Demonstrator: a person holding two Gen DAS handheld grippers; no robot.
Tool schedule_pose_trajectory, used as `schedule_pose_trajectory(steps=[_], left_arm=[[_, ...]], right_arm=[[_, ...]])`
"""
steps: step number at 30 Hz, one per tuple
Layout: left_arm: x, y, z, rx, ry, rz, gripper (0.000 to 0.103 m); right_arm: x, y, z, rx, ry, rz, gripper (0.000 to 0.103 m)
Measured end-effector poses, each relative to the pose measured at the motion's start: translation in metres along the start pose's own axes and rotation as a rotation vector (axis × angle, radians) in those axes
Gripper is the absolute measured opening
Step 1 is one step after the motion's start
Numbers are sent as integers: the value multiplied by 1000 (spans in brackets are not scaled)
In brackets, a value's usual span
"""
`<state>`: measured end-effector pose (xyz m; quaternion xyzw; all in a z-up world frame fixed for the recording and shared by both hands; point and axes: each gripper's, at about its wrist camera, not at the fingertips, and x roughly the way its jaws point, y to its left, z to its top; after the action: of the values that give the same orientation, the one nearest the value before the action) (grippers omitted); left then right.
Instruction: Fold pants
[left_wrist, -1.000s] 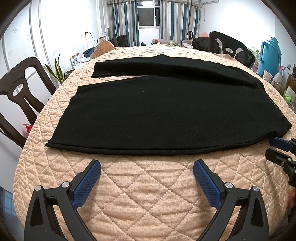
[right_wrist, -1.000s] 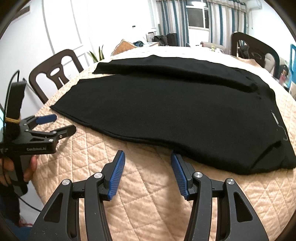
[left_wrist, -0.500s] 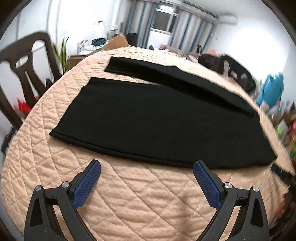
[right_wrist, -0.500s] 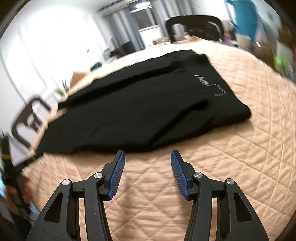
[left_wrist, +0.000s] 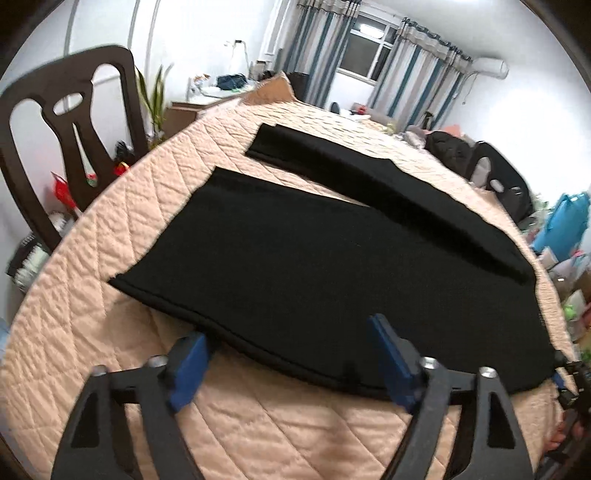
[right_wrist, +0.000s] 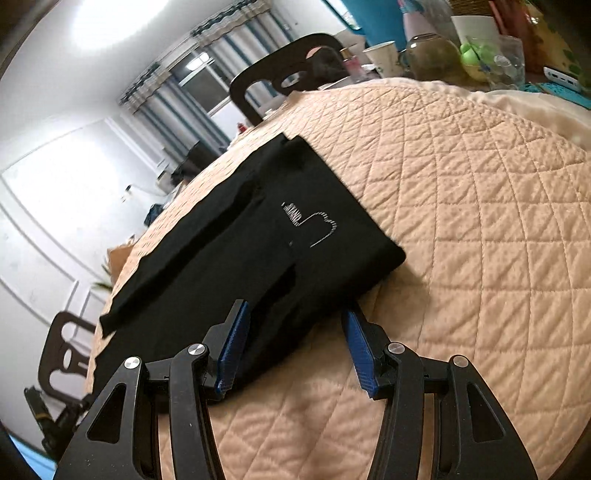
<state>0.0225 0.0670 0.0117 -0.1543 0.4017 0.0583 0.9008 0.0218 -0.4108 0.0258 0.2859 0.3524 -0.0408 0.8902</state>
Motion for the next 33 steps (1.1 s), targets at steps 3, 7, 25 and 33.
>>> schedule_pose_trajectory(steps=[3,7,25,33], left_arm=[[2,2,5,-2,-14,42,45],[5,18,14,-35,-13,42,7],[-54,57,-36,-40,-39,-43,5],[-70,75,-28,-89,-77,7,10]], right_arm=[[2,0,5,22,-13,-22,51],[1,-10,7,35,-9,-30,20],[-88,-51,-36,42,-8,7,14],[-95,-54,-42,16,-10,-24,26]])
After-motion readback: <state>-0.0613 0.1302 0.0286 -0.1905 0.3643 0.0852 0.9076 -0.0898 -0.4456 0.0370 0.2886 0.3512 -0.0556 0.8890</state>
